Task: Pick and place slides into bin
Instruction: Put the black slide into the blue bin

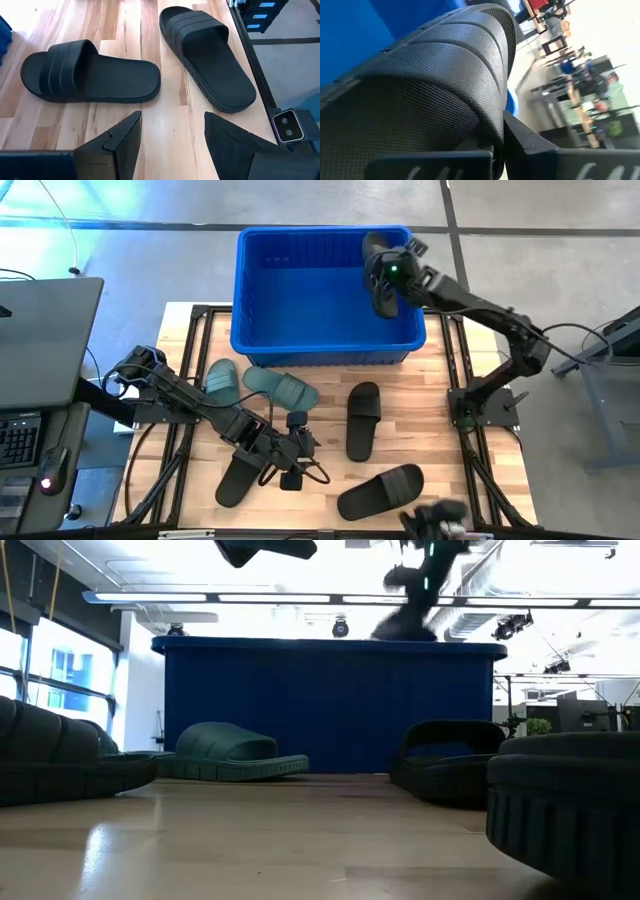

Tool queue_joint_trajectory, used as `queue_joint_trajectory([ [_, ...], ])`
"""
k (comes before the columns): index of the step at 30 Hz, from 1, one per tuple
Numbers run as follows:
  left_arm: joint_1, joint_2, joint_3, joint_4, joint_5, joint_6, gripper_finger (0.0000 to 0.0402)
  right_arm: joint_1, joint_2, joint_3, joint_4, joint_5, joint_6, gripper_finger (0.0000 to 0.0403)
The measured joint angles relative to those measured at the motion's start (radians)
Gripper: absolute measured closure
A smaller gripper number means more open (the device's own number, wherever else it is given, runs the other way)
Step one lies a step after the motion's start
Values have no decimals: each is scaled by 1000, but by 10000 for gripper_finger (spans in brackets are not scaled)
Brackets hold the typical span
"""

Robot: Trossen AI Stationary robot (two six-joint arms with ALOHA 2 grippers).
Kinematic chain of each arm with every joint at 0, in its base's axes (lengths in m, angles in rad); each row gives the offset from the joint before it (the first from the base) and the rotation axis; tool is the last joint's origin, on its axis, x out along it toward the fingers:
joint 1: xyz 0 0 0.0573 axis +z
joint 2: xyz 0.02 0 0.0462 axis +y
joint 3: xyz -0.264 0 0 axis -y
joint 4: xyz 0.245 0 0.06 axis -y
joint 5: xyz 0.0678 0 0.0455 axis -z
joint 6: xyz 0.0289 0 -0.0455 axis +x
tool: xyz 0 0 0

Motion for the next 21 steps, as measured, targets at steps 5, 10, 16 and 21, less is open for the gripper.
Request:
queue_joint_trajectory([
  [5, 0, 0, 0, 4, -10, -9, 202, -91, 79, -206, 294, -28, -170, 403],
  [10, 0, 0, 0, 13, -73, -13, 202, -141, 208, -242, 381, -112, -289, 402],
  [16, 0, 0, 0, 26, -74, -13, 202, -145, 360, -207, 397, -112, -353, 372],
  [21, 0, 0, 0, 26, -74, -13, 202, -134, 455, -156, 367, -70, -375, 314],
])
